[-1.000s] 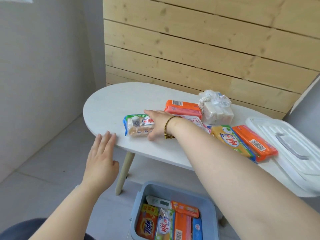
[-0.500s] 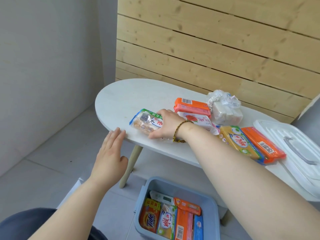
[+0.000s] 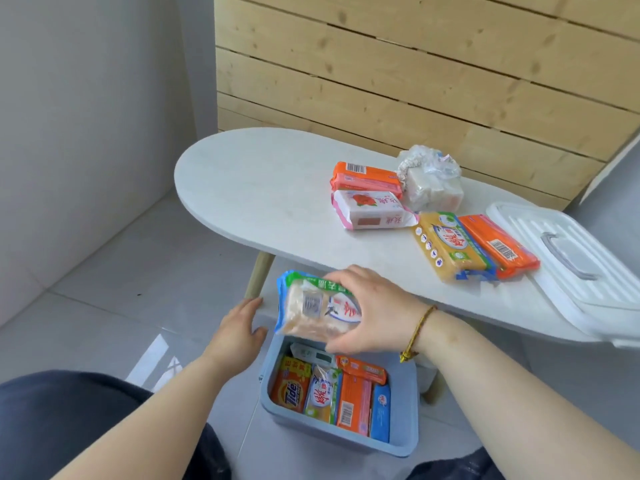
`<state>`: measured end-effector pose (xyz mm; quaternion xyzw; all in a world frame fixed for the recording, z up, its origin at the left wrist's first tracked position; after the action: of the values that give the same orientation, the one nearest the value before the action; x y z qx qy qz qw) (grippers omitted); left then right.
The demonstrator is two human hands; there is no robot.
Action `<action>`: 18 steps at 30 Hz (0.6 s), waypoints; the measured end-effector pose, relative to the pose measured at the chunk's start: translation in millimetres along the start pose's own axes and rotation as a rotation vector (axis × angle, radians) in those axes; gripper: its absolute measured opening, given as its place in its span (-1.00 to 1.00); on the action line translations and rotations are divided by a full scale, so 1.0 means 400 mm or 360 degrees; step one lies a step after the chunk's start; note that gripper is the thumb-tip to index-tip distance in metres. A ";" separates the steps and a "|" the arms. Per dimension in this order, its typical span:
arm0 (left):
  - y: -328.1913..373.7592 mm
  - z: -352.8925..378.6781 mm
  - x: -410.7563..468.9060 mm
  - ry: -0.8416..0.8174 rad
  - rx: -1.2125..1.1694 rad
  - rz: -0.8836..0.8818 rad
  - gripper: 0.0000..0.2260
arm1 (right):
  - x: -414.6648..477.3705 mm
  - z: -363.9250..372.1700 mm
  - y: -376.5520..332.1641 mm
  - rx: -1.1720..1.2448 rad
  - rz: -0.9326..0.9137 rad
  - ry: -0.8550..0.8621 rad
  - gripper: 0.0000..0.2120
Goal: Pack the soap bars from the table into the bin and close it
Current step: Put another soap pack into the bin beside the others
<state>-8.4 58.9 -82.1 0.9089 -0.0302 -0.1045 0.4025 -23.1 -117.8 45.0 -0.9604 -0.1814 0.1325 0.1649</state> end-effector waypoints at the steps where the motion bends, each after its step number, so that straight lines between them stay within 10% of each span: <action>1: -0.006 0.025 -0.002 -0.0047 -0.0012 -0.0041 -0.53 | -0.007 0.038 0.013 -0.0080 -0.0012 -0.0085 -0.27; 18: -0.125 0.251 0.010 -0.0576 0.0273 -0.0486 -0.41 | 0.101 0.536 0.280 0.0312 0.1381 -0.0250 -0.17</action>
<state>-27.6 19.1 -185.5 0.9003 0.0271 -0.3222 0.2915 -20.0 -142.7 -198.9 -0.9144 0.2396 0.2784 0.1700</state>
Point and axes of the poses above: each hand's wrist, its own x-axis towards the middle knuckle, its own z-axis out of the palm, y = z × x, the point moved 3 cm from there along x, towards the middle knuckle, and after that the axes turned 4 degrees about z, right-handed, at the moved point
